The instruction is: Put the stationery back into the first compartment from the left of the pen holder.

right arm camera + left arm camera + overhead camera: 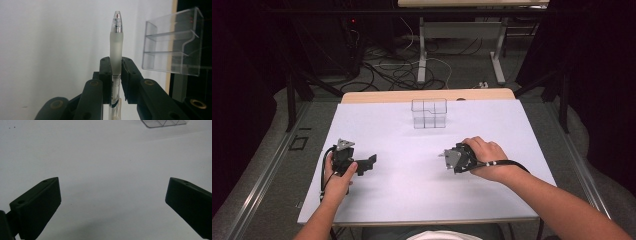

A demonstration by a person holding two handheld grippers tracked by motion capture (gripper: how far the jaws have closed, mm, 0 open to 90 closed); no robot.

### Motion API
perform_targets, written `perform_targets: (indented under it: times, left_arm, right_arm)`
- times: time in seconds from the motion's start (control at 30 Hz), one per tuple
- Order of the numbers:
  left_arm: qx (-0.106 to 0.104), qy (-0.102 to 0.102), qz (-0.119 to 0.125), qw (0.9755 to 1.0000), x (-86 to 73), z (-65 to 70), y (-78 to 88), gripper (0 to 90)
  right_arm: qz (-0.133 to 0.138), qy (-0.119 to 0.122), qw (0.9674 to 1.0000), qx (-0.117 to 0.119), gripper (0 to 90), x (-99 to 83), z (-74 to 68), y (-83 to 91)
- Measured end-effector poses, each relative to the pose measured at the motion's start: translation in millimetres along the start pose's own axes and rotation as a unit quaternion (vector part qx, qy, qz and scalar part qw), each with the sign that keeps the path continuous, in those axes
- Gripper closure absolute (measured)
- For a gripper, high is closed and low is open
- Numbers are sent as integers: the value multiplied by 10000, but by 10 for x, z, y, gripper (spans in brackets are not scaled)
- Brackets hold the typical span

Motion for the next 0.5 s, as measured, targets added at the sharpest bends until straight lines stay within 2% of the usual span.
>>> perform_targets:
  times: [0.03,0.07,0.17,0.23,0.27,0.33,0.5]
  left_arm:
    - [0,4,0,10000,0,1,-1,1]
    - [0,-3,1,10000,0,1,0,1]
    - [6,-2,-4,10000,0,1,-1,1]
    - [2,-5,-2,10000,-1,1,-2,1]
    - [3,-8,-3,10000,0,2,-3,1]
    - [-12,-18,-24,10000,-2,6,-3,1]
    - [-1,-36,-32,10000,-2,0,0,1]
  right_arm:
    - [-2,-129,9999,-29,796,-9,25,11]
    - [51,-132,9999,-84,797,-4,73,11]
    - [141,-575,9980,-204,796,-16,150,31]
    - [261,-717,9968,-229,797,-5,217,34]
    - [298,-901,9951,-270,797,-8,235,42]
    - [437,-1005,9934,-327,797,6,309,49]
    - [687,-1473,9860,-378,796,29,432,52]
Point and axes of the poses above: each handheld gripper's, and its own axes: y roughly backward along the jaws, x roughly out of its top, z roughly to its right, the point moved 8 cm from there along -y, roughly forward along the jaws, and after that the axes turned 5 degrees about x, right-handed, at the moved point
